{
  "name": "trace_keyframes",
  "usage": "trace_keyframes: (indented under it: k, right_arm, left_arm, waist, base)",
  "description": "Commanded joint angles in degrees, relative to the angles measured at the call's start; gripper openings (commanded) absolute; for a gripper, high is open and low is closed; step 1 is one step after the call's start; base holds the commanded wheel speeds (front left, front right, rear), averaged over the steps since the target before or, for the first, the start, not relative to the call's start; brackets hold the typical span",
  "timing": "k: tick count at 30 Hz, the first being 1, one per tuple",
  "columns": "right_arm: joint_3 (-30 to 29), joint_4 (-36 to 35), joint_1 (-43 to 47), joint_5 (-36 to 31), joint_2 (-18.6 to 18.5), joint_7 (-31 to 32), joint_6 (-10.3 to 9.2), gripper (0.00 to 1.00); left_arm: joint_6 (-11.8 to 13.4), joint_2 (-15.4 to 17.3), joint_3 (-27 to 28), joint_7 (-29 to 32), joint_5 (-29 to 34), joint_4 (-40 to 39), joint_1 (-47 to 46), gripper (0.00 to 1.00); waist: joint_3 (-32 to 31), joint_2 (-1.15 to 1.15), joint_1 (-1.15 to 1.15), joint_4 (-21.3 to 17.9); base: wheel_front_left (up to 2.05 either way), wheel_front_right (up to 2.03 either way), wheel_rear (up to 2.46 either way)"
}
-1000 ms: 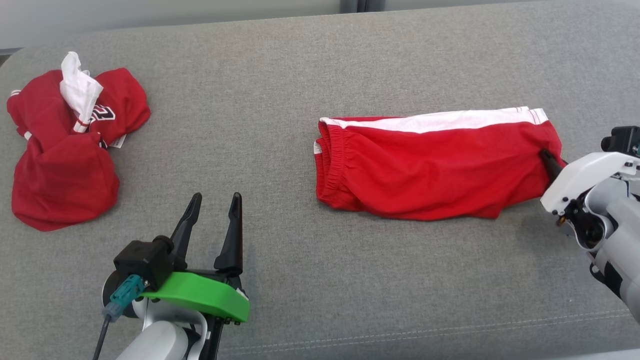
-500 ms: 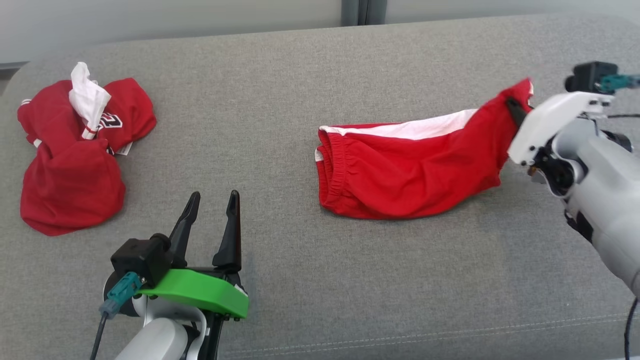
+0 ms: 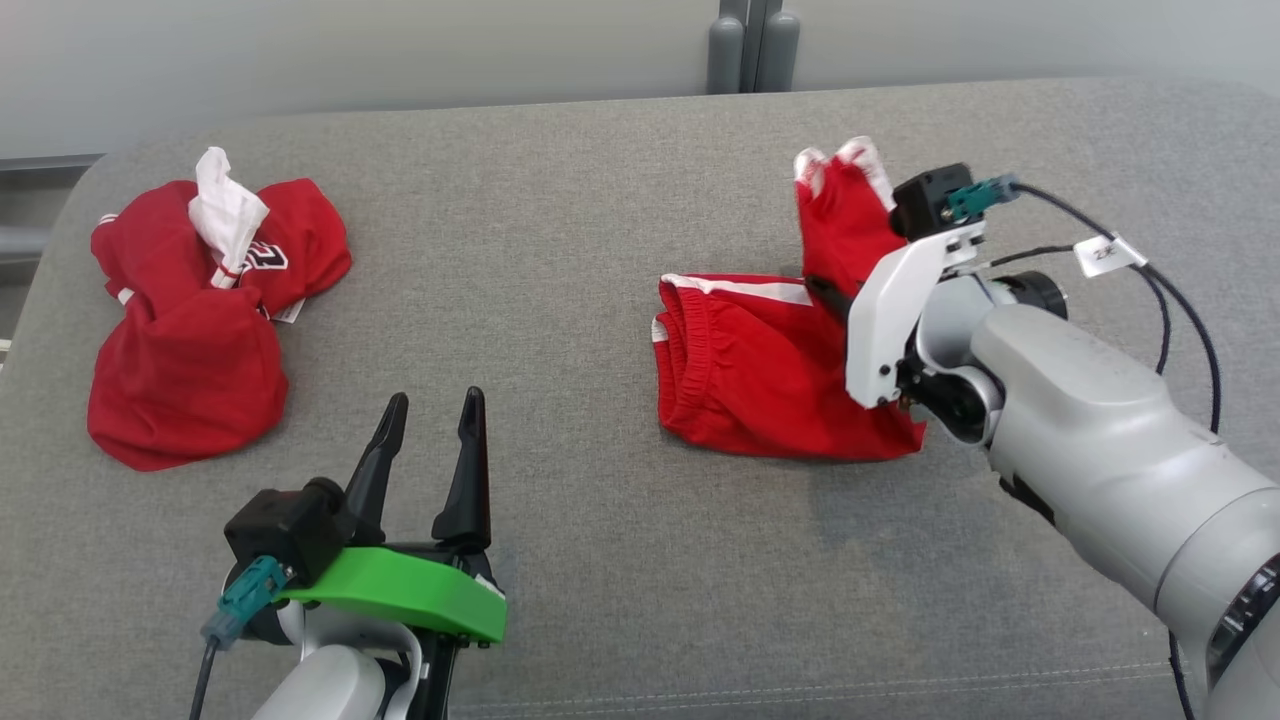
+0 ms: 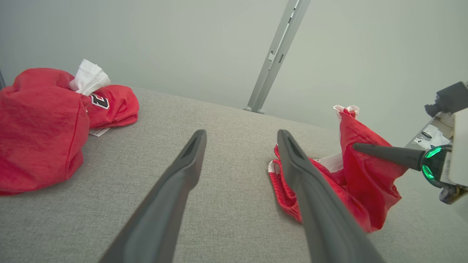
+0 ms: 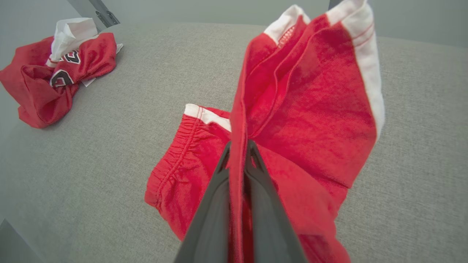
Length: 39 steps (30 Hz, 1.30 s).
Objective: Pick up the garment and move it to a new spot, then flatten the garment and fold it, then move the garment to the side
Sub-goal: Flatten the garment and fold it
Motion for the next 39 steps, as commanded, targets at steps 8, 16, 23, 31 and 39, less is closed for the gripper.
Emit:
trace_keyframes:
  k: [8, 16, 23, 31, 39]
  right_arm:
    - [1.78, 2.01, 1.64, -2.75, 3.67, 0.39, 0.00, 0.00]
    - [4.27, 6.61, 1.92, -6.72, 7.54, -0.05, -0.01, 0.00]
    - [5.26, 10.11, 2.27, -9.15, 9.97, -0.61, -0.01, 0.00]
    - [5.74, 10.72, 3.09, -10.29, 11.32, -2.53, -0.01, 1.00]
    - [3.81, 7.03, 3.14, -8.23, 10.55, -6.85, -0.01, 1.00]
  left_arm:
    - [-1.12, -0.80, 0.73, -0.41, 0.92, 0.53, 0.57, 1.00]
    - [-1.77, -1.56, 1.04, -0.45, 1.30, 1.18, 0.02, 1.00]
    - [-2.06, -1.98, 1.41, -0.47, 1.47, 1.68, 0.16, 1.00]
    - [-2.20, -1.79, 1.62, -0.43, 1.63, 2.01, 1.01, 1.00]
    - [-1.51, -1.23, 1.14, -0.12, 1.54, 1.57, 2.57, 1.00]
  waist:
    - [0.66, 0.00, 0.00, 1.65]
    - [1.38, 0.00, 0.00, 3.26]
    - [1.31, 0.00, 0.00, 3.51]
    - [0.45, 0.00, 0.00, 2.39]
    - [-1.73, 0.00, 0.00, -0.18]
  base:
    - [0.00, 0.00, 0.00]
    - [0.00, 0.00, 0.00]
    - [0.00, 0.00, 0.00]
    - [0.00, 0.00, 0.00]
    - [0.00, 0.00, 0.00]
